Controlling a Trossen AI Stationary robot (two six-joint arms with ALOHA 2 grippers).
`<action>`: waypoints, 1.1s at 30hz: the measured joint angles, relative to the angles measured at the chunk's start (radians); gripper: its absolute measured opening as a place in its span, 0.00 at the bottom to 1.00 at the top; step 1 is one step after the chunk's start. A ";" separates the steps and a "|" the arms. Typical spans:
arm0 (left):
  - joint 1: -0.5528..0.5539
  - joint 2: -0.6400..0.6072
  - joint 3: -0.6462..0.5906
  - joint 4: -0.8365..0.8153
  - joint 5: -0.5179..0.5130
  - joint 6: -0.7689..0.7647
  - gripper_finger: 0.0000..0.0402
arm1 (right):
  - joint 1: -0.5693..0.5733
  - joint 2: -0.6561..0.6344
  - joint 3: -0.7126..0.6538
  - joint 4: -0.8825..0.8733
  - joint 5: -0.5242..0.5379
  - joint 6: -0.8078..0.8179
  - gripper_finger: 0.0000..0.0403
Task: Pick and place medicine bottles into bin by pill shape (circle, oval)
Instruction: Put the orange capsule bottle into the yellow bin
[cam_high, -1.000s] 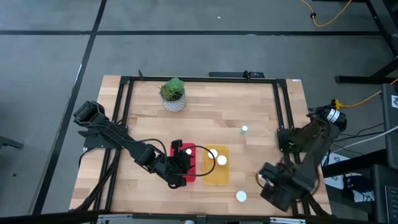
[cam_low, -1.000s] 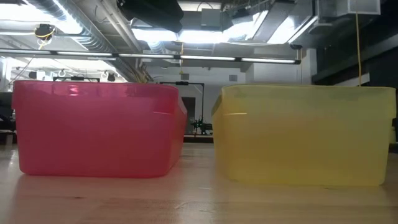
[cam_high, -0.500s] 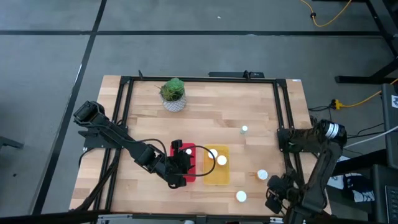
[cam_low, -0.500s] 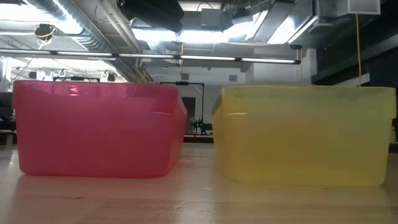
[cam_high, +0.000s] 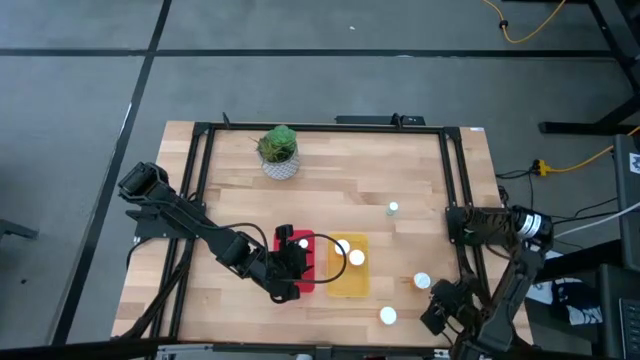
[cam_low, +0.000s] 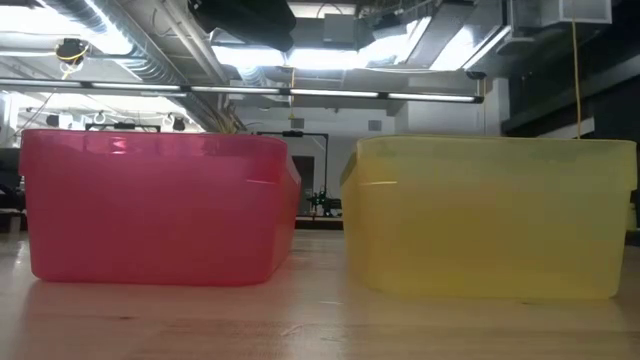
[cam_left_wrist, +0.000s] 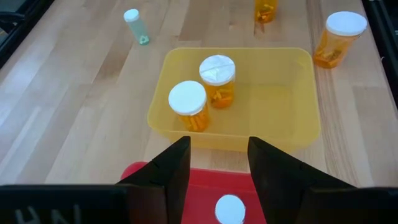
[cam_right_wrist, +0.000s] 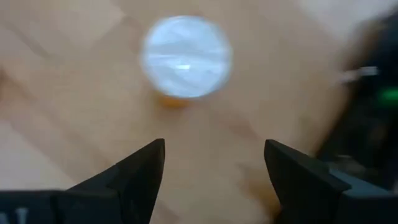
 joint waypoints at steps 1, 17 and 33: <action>0.000 0.000 0.000 0.001 0.000 0.000 0.38 | 0.003 -0.011 0.000 -0.032 -0.012 0.005 0.69; 0.005 0.000 0.000 0.004 -0.019 0.000 0.38 | 0.009 -0.359 -0.102 -0.019 -0.077 -0.109 0.69; 0.005 0.000 0.000 0.003 -0.019 0.001 0.38 | 0.009 -0.508 -0.482 0.392 -0.062 -0.318 0.69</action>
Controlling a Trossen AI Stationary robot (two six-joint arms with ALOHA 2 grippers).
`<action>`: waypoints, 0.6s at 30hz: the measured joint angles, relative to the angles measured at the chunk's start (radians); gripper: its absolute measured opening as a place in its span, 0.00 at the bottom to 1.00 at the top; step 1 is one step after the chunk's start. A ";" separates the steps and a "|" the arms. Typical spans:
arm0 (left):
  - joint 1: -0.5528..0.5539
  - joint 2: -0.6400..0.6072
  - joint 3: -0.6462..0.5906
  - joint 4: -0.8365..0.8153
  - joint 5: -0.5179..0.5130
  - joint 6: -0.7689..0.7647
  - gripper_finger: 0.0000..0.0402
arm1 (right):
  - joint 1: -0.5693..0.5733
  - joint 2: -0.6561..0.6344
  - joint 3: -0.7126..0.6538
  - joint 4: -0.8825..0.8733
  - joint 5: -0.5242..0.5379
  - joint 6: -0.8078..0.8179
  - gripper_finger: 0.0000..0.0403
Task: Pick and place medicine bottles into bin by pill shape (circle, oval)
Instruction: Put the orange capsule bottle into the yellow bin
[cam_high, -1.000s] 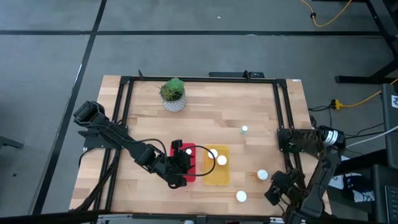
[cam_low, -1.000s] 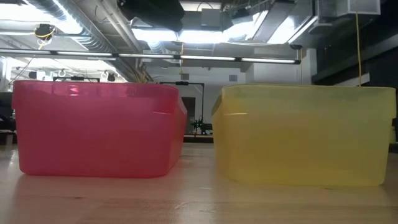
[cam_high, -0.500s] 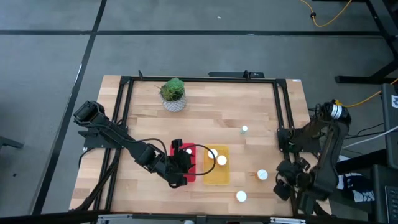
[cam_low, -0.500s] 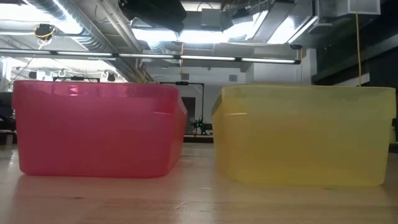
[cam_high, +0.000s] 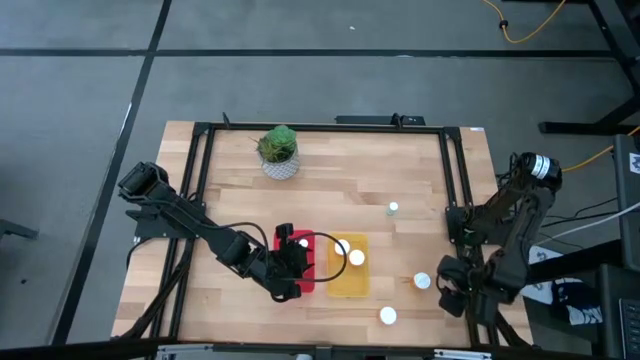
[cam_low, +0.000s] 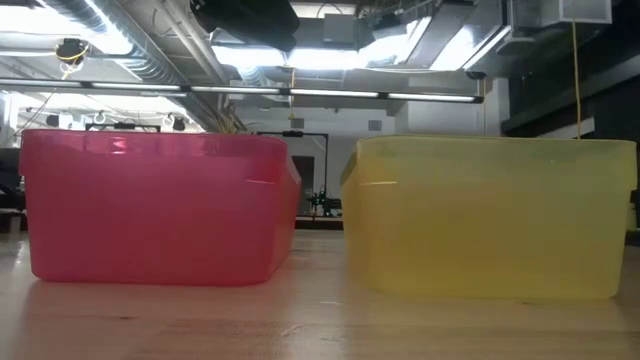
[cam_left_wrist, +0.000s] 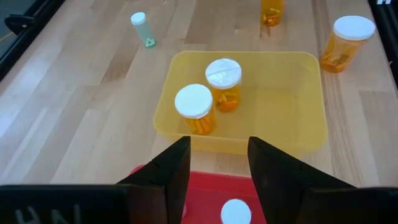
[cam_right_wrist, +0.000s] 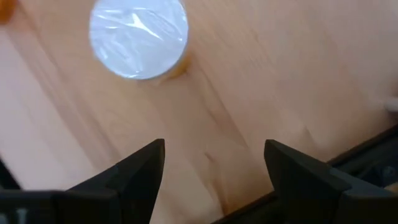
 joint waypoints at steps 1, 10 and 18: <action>0.000 0.000 0.000 0.000 0.000 0.000 0.38 | 0.000 0.000 -0.013 0.014 0.001 0.000 0.69; 0.000 0.000 0.000 0.000 -0.003 0.000 0.38 | -0.003 0.000 -0.098 0.152 0.014 -0.170 0.69; 0.000 0.000 0.000 0.000 -0.006 0.000 0.38 | -0.005 0.000 -0.114 0.198 0.159 -0.235 0.69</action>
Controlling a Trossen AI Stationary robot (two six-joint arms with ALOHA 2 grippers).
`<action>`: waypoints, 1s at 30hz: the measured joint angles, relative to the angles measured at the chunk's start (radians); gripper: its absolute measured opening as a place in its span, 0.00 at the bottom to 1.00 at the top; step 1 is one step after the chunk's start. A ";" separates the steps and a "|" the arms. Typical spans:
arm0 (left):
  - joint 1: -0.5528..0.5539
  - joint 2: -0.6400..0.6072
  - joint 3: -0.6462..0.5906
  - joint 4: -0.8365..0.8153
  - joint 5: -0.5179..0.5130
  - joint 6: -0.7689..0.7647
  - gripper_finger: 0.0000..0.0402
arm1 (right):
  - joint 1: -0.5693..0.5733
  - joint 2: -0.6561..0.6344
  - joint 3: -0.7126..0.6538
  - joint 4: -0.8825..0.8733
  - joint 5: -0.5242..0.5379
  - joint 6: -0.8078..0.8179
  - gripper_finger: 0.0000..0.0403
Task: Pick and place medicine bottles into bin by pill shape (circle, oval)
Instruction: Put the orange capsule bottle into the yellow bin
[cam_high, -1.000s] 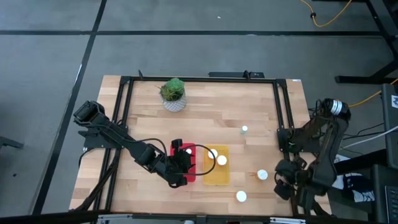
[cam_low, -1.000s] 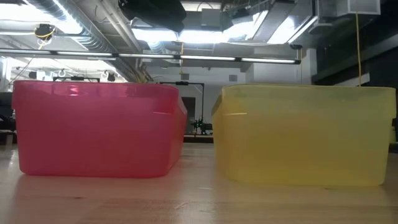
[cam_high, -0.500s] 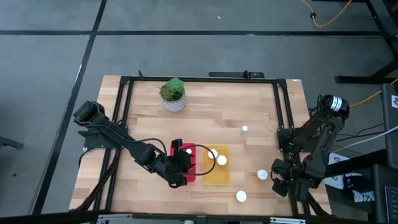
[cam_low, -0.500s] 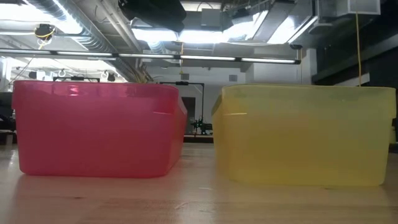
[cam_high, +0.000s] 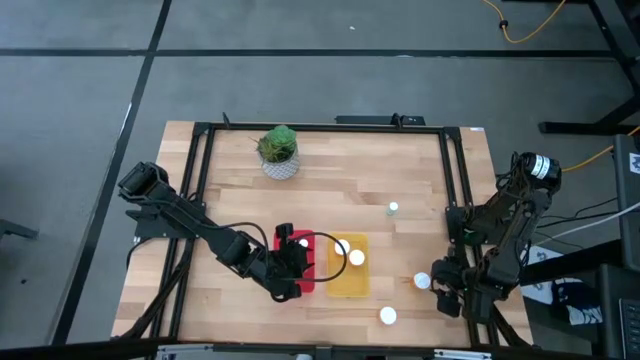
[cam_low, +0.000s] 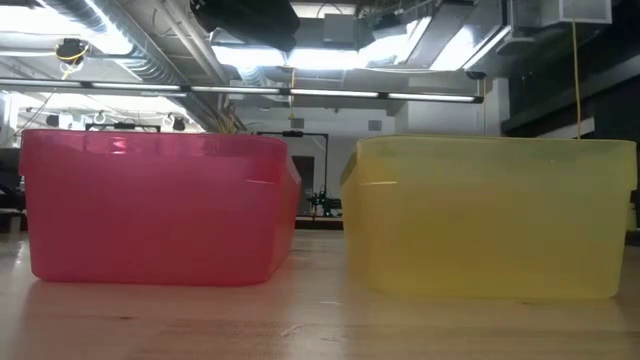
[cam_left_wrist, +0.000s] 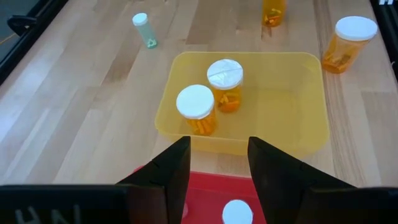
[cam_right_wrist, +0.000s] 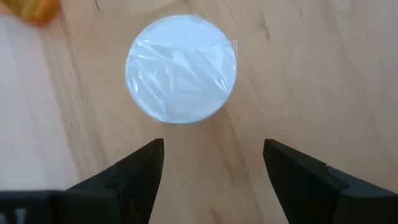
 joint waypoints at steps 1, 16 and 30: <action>0.000 0.000 0.000 0.000 0.000 0.000 0.38 | 0.000 0.000 0.000 -0.001 0.001 0.000 0.69; 0.000 0.000 0.000 0.000 0.000 0.000 0.38 | -0.065 0.001 0.000 0.070 0.127 -0.261 0.69; 0.000 0.000 0.000 0.000 0.000 0.000 0.38 | -0.151 0.001 0.000 0.104 0.062 -0.335 0.68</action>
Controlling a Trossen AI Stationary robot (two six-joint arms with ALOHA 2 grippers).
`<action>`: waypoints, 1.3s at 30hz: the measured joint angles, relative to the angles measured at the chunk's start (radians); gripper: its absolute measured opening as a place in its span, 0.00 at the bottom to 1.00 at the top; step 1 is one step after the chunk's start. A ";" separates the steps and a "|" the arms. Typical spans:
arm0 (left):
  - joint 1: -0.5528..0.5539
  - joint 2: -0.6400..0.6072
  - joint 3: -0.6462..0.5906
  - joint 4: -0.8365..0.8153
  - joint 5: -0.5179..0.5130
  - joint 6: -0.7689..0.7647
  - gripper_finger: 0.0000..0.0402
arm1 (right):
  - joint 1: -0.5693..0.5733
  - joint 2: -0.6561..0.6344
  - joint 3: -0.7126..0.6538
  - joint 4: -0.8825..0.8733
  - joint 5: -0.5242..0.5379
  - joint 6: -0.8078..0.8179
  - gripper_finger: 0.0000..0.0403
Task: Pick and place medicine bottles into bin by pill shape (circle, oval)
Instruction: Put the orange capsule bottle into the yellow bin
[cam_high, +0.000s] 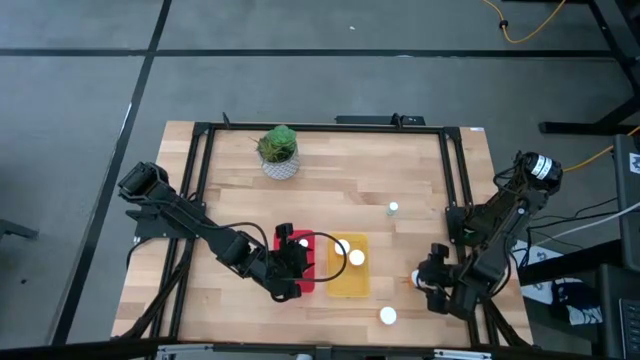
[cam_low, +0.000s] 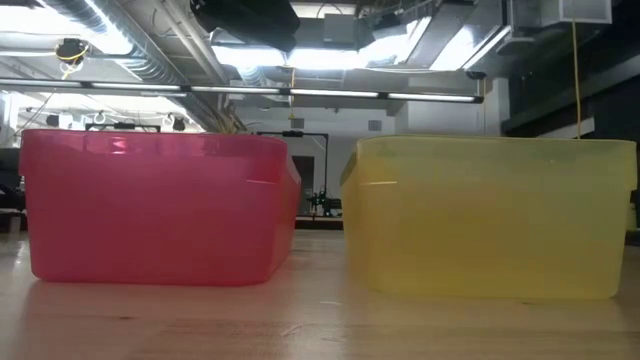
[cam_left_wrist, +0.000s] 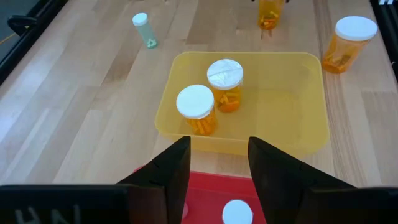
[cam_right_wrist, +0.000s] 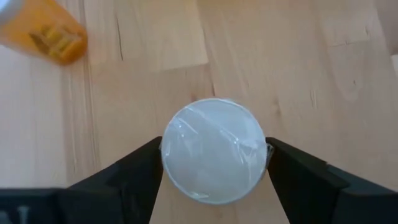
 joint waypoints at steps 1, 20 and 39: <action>0.000 0.000 0.000 0.000 0.000 0.000 0.38 | -0.003 0.000 0.000 0.000 0.000 0.000 0.67; 0.000 0.000 0.000 0.000 0.000 0.000 0.38 | -0.098 0.000 0.159 -0.095 0.083 -0.167 0.51; 0.000 0.000 0.000 0.000 0.000 0.000 0.38 | -0.425 0.128 0.275 0.496 -0.082 -0.945 0.51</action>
